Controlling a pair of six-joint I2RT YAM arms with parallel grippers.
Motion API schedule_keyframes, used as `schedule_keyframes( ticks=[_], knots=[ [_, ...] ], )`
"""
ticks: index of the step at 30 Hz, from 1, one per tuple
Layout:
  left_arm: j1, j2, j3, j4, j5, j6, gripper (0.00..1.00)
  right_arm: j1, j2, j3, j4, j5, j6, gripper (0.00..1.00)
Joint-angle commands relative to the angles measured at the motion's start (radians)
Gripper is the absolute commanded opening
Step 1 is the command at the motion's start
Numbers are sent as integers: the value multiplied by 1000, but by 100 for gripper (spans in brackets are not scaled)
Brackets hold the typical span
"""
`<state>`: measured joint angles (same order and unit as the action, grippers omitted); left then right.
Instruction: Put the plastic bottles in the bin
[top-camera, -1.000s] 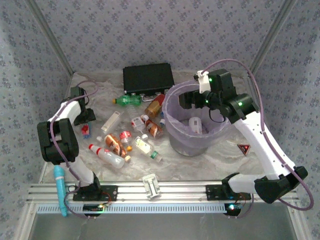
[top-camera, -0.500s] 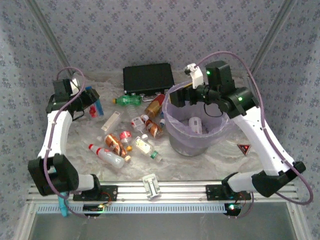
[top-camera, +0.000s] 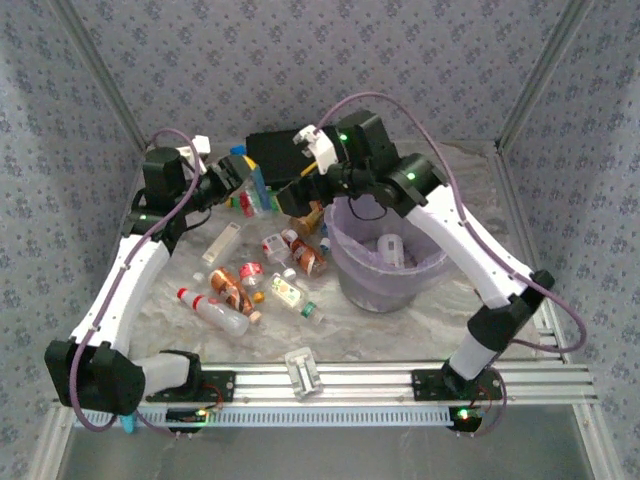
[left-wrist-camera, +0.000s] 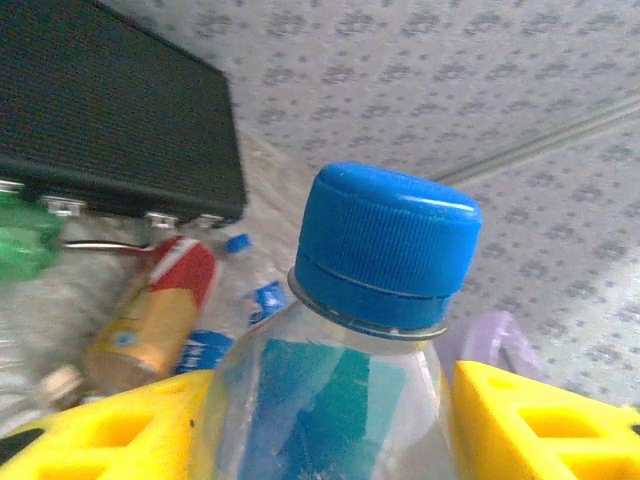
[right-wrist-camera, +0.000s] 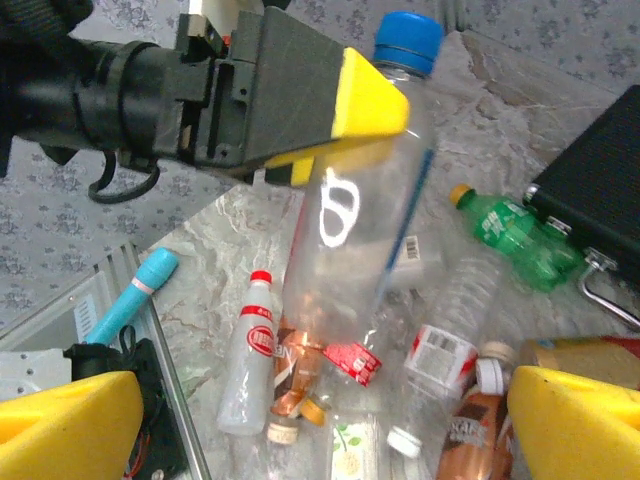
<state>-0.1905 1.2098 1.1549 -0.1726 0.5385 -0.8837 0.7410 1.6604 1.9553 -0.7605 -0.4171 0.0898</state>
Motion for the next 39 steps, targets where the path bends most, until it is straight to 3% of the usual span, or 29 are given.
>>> schedule_keyframes(
  ticks=[1,11,19,24,26,30,39],
  knots=[
    [-44,-9,31,149,7,-117,59,14,57,51,48,-57,-27,100],
    [-133,-4,-2,296,-53,-235,56,7,163,90,85,-35,18,99],
    [-156,4,-11,300,-65,-227,58,-19,194,86,118,-54,62,70],
    [-156,8,-9,288,-65,-215,60,-20,196,86,119,-47,63,57],
    [-156,7,-5,283,-68,-209,64,-20,197,91,117,-48,63,55],
    [-156,-8,0,254,-86,-178,98,-24,197,111,98,-37,57,52],
    [-74,-127,-63,124,-162,-109,100,-51,164,235,-83,32,6,49]
  ],
)
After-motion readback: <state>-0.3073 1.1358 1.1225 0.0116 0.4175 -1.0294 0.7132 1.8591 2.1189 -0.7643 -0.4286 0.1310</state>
